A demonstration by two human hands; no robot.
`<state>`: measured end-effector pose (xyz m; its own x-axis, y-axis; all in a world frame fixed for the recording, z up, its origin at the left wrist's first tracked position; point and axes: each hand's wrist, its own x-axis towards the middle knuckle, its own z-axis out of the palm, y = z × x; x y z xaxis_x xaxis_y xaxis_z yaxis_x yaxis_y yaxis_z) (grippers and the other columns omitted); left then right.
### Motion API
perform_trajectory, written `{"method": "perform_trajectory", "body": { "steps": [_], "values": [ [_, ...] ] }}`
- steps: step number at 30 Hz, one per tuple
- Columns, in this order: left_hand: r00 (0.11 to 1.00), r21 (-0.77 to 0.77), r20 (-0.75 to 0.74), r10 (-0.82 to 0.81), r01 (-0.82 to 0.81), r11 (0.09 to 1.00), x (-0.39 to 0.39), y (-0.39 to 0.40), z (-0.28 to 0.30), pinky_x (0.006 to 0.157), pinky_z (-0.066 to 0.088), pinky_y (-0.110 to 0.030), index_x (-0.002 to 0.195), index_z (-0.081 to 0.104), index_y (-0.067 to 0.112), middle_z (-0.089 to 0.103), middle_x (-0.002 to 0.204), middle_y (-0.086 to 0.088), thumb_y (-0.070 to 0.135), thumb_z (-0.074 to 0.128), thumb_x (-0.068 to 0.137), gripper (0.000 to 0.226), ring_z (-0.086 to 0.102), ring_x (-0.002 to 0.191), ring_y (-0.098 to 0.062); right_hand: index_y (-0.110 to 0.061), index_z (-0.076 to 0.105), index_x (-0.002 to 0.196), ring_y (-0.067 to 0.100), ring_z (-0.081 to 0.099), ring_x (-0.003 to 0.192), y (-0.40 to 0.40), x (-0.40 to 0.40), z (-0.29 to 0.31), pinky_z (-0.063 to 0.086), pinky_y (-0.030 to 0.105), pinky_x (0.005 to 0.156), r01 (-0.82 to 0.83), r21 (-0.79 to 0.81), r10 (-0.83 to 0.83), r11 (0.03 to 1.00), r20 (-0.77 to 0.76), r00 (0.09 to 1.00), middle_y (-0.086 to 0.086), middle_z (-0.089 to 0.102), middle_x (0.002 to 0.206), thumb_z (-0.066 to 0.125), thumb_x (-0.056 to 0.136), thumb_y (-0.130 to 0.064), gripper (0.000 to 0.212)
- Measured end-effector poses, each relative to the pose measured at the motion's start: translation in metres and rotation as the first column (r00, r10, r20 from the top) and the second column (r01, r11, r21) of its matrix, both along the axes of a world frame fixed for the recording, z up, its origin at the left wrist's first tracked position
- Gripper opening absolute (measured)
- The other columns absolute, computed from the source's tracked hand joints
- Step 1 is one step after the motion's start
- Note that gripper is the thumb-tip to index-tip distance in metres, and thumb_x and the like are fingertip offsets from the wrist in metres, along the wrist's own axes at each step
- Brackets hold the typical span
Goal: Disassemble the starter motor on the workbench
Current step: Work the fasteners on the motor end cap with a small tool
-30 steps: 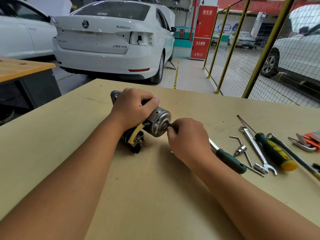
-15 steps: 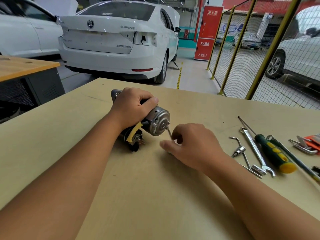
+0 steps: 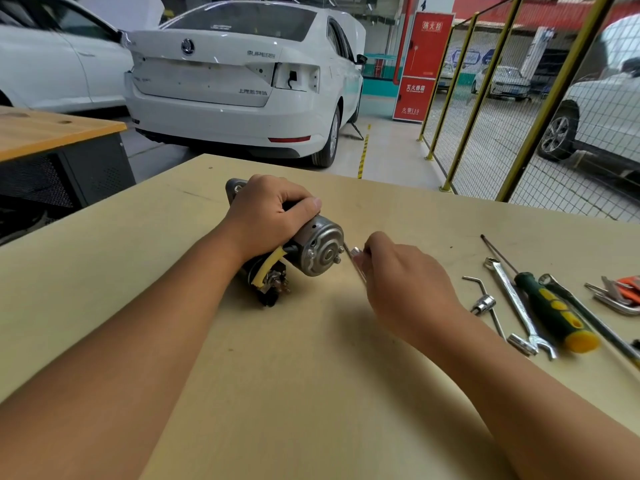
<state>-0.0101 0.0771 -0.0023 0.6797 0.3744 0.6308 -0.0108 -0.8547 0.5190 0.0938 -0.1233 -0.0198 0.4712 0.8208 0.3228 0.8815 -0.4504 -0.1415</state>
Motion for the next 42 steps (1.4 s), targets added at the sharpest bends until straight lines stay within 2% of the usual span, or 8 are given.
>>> {"method": "perform_trajectory", "body": {
  "steps": [4, 6, 9, 11, 16, 33, 37, 42],
  "values": [
    [0.999, -0.021, -0.009, -0.038, 0.038, 0.999, -0.005, -0.003, 0.001, 0.081, 0.058, -0.043, 0.086, 0.083, 0.014, 0.077, 0.082, 0.004, 0.032, 0.063, 0.092, 0.027, 0.071, 0.083, -0.014, -0.016, 0.051, 0.093, 0.027, 0.051, 0.074, 0.001, -0.010, 0.001, 0.038, 0.037, 0.062, 0.039, 0.088, -0.018, 0.995, -0.226, 0.974, 0.001, 0.054, 0.078, 0.034, 0.107, -0.042, 0.034],
    [0.998, -0.034, -0.016, -0.060, 0.059, 0.998, -0.007, -0.003, 0.001, 0.080, 0.058, -0.042, 0.087, 0.083, 0.013, 0.077, 0.083, 0.003, 0.031, 0.064, 0.092, 0.027, 0.071, 0.084, -0.014, -0.013, 0.058, 0.093, 0.026, 0.053, 0.073, 0.003, -0.013, 0.002, 0.039, 0.035, 0.066, 0.081, 0.121, -0.014, 0.989, -0.476, 0.879, 0.002, 0.056, 0.077, 0.037, 0.107, -0.038, 0.036],
    [0.997, -0.039, -0.014, -0.079, 0.079, 0.996, -0.009, -0.004, 0.001, 0.078, 0.058, -0.042, 0.088, 0.083, 0.013, 0.077, 0.083, 0.002, 0.032, 0.065, 0.092, 0.027, 0.071, 0.082, -0.014, -0.011, 0.061, 0.094, 0.019, 0.043, 0.053, 0.004, -0.017, 0.001, 0.035, 0.028, 0.050, 0.212, 0.119, 0.014, 0.970, -0.899, 0.438, 0.003, 0.047, 0.066, 0.041, 0.108, -0.032, 0.033],
    [0.997, -0.035, -0.009, -0.078, 0.078, 0.996, -0.010, -0.004, 0.001, 0.078, 0.058, -0.043, 0.088, 0.083, 0.012, 0.077, 0.082, 0.002, 0.031, 0.065, 0.092, 0.027, 0.072, 0.082, -0.014, -0.007, 0.061, 0.097, 0.012, 0.038, 0.044, 0.004, -0.019, 0.004, 0.030, 0.021, 0.041, 0.256, 0.108, 0.079, 0.961, -0.989, 0.123, 0.002, 0.045, 0.062, 0.044, 0.108, -0.025, 0.027],
    [0.997, -0.022, -0.010, -0.078, 0.078, 0.997, -0.009, -0.004, 0.001, 0.077, 0.057, -0.043, 0.087, 0.083, 0.012, 0.077, 0.081, 0.000, 0.030, 0.064, 0.092, 0.027, 0.071, 0.080, -0.016, 0.001, 0.063, 0.105, 0.012, 0.040, 0.047, 0.003, -0.014, 0.006, 0.032, 0.023, 0.040, 0.227, 0.115, 0.150, 0.967, -0.978, -0.145, 0.007, 0.047, 0.069, 0.047, 0.107, -0.015, 0.023],
    [0.997, -0.032, -0.001, -0.074, 0.074, 0.997, -0.009, -0.004, 0.000, 0.076, 0.058, -0.044, 0.086, 0.083, 0.011, 0.077, 0.082, 0.001, 0.029, 0.065, 0.092, 0.026, 0.072, 0.080, -0.016, -0.001, 0.063, 0.098, 0.010, 0.039, 0.045, 0.005, -0.007, -0.007, 0.033, 0.022, 0.040, 0.168, 0.174, 0.190, 0.970, -0.978, -0.086, 0.009, 0.060, 0.068, 0.053, 0.105, -0.015, 0.019],
    [0.998, -0.021, -0.004, -0.070, 0.070, 0.997, -0.008, -0.004, 0.001, 0.076, 0.058, -0.045, 0.086, 0.082, 0.010, 0.077, 0.081, -0.001, 0.029, 0.064, 0.093, 0.027, 0.072, 0.080, -0.017, -0.004, 0.062, 0.091, 0.011, 0.042, 0.045, 0.007, -0.012, -0.005, 0.035, 0.022, 0.042, 0.235, 0.191, 0.199, 0.953, -0.980, -0.014, 0.010, 0.062, 0.067, 0.064, 0.098, -0.007, 0.008],
    [0.998, -0.022, -0.002, -0.067, 0.067, 0.997, -0.008, -0.005, 0.000, 0.076, 0.059, -0.045, 0.087, 0.083, 0.012, 0.078, 0.081, 0.001, 0.030, 0.064, 0.092, 0.027, 0.072, 0.080, -0.016, 0.001, 0.067, 0.092, 0.013, 0.044, 0.048, 0.009, -0.017, -0.002, 0.037, 0.025, 0.045, 0.237, 0.163, 0.140, 0.958, -0.984, 0.111, 0.011, 0.058, 0.072, 0.060, 0.101, -0.017, 0.021]
  ]
}}
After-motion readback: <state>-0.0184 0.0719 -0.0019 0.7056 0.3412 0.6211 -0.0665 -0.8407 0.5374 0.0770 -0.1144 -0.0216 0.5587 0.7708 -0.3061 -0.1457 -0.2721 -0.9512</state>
